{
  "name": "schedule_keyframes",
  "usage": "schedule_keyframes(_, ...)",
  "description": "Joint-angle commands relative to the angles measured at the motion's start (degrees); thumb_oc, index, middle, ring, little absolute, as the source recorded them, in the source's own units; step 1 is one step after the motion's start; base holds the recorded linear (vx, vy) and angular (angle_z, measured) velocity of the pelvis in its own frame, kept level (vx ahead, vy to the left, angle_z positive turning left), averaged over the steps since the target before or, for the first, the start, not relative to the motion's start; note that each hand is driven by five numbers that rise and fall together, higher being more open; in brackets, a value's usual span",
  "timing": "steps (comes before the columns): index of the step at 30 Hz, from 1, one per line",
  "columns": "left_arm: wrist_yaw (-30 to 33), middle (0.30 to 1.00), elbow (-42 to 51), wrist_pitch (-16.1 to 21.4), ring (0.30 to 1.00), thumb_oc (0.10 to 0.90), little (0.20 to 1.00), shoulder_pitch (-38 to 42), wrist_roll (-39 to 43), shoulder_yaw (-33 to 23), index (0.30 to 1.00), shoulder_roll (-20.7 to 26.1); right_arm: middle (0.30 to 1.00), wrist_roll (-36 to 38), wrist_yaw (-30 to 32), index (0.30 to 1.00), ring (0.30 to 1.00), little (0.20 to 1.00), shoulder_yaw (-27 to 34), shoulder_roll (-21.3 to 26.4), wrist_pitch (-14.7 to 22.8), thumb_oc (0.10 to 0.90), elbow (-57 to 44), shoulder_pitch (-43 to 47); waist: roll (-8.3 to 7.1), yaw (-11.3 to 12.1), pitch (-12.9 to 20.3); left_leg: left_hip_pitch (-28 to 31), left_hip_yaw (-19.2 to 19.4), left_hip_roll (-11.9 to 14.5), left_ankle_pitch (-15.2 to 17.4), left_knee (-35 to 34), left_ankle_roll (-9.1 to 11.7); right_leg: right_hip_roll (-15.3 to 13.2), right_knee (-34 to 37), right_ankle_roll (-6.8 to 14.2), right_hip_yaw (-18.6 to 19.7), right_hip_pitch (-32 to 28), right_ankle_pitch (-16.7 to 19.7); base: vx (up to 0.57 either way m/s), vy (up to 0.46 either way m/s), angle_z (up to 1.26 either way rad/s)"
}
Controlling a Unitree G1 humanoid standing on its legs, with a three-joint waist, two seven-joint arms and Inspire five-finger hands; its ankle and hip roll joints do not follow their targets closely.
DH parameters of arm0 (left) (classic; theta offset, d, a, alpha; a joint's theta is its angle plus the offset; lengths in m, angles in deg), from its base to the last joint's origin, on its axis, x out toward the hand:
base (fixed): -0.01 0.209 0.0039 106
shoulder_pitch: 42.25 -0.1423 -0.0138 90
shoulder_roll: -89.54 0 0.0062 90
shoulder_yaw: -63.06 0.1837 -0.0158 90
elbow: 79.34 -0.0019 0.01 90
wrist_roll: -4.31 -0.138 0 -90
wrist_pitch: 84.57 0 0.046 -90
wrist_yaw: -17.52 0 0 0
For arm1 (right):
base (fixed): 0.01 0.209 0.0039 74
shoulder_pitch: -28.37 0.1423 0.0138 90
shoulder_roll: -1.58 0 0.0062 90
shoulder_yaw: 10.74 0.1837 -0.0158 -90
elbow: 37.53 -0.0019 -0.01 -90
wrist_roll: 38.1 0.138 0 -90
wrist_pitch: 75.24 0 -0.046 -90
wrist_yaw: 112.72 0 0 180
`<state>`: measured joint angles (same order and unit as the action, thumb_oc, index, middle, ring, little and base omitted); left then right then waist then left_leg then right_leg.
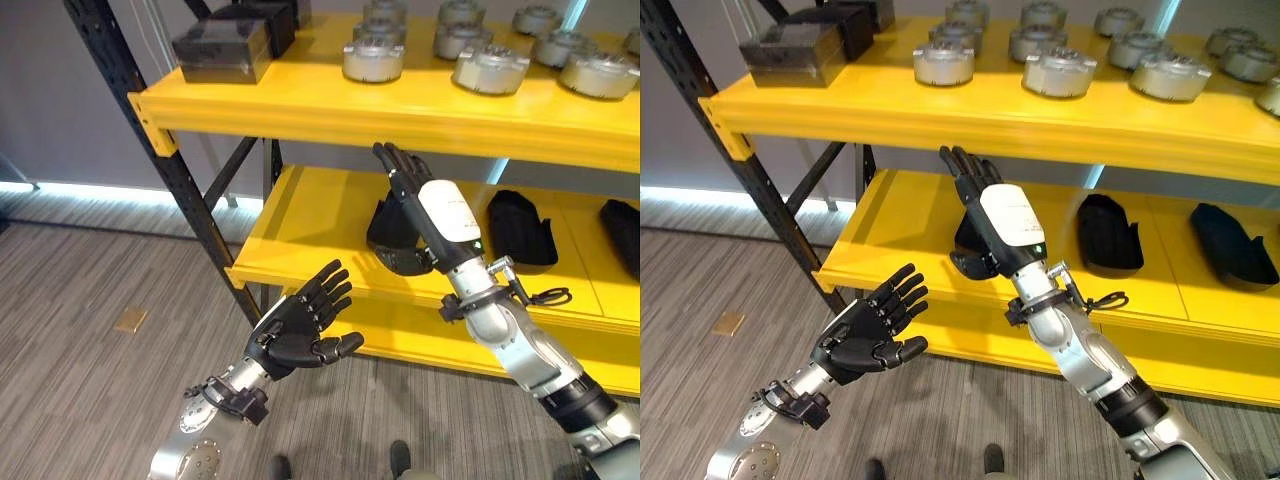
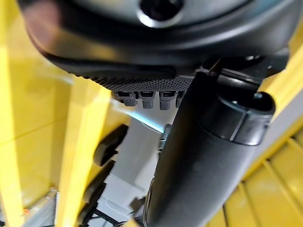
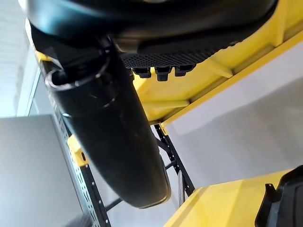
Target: Move parts from the plastic box to the shelf.
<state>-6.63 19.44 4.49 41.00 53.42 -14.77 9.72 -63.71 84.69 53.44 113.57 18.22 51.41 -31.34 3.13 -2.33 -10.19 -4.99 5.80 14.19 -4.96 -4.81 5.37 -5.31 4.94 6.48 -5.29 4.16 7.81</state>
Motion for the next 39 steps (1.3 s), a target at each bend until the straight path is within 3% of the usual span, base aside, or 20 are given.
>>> schedule_keyframes(1,-2.29,1.000,5.89,5.52,1.000,0.900,1.000,7.33,2.14,0.36,1.000,2.65,1.000,-2.36,-1.05,1.000,1.000,1.000,0.49,-0.97,-4.62,0.900,9.72,19.22,-0.01,5.77,-6.23,4.89,-0.06,-0.10,0.65,3.03,0.27,-2.94,-8.84,-1.83,0.03,-0.19,-7.15,-0.17,-0.072,0.09)
schedule_keyframes(11,-4.31,1.000,7.95,5.18,1.000,0.900,1.000,7.37,2.03,-0.16,1.000,3.21,1.000,4.56,0.79,1.000,1.000,1.000,5.61,4.50,-9.29,0.900,15.21,22.52,2.04,5.96,-11.11,0.19,-3.31,0.42,-0.29,5.36,0.75,-2.56,-14.65,-3.10,-0.48,3.82,-10.62,-0.08,-0.056,0.20)
schedule_keyframes(18,-4.98,1.000,8.74,6.75,1.000,0.900,1.000,5.17,3.21,-0.22,1.000,3.17,1.000,-0.54,-5.55,1.000,1.000,1.000,4.91,5.97,-6.76,0.900,9.63,19.35,2.65,4.01,-11.40,0.84,-1.96,0.49,-0.81,4.87,0.79,-2.84,-14.19,-2.94,0.97,3.81,-10.18,-0.02,0.047,0.06)
schedule_keyframes(23,-4.99,1.000,9.02,6.79,1.000,0.900,1.000,3.67,3.74,-0.21,1.000,3.21,1.000,-2.44,-6.01,1.000,1.000,1.000,4.16,6.61,-8.04,0.900,7.19,16.73,2.84,2.98,-10.41,2.14,-0.62,0.30,-0.66,4.64,0.52,-3.48,-13.42,-2.62,2.12,2.88,-9.75,0.04,0.067,-0.08)
schedule_keyframes(29,-4.62,1.000,8.66,7.29,1.000,0.900,1.000,3.11,3.98,0.26,1.000,3.25,1.000,-9.56,-2.12,1.000,1.000,1.000,3.93,7.57,-8.05,0.900,8.28,18.11,3.10,3.09,-9.66,3.23,0.03,0.14,-0.42,4.53,0.49,-4.00,-13.26,-2.37,1.98,1.87,-9.86,0.01,0.011,-0.01)
schedule_keyframes(33,-4.21,1.000,9.08,7.74,1.000,0.900,1.000,2.48,3.94,0.89,1.000,3.16,1.000,-16.44,3.95,1.000,1.000,1.000,5.20,9.60,-8.10,0.900,7.00,19.11,3.60,3.13,-9.09,3.48,0.33,0.01,-0.40,4.52,0.67,-4.26,-13.33,-2.24,1.84,1.60,-10.08,0.02,0.026,0.00)
schedule_keyframes(39,-3.84,1.000,10.27,7.31,1.000,0.900,1.000,1.55,4.87,0.60,1.000,3.17,1.000,-17.38,5.60,1.000,1.000,1.000,8.22,10.89,-8.64,0.900,2.46,18.35,4.40,2.88,-8.62,3.77,0.43,-0.25,-0.35,4.50,0.86,-4.59,-13.63,-2.08,1.78,1.40,-10.61,0.03,0.043,-0.04)
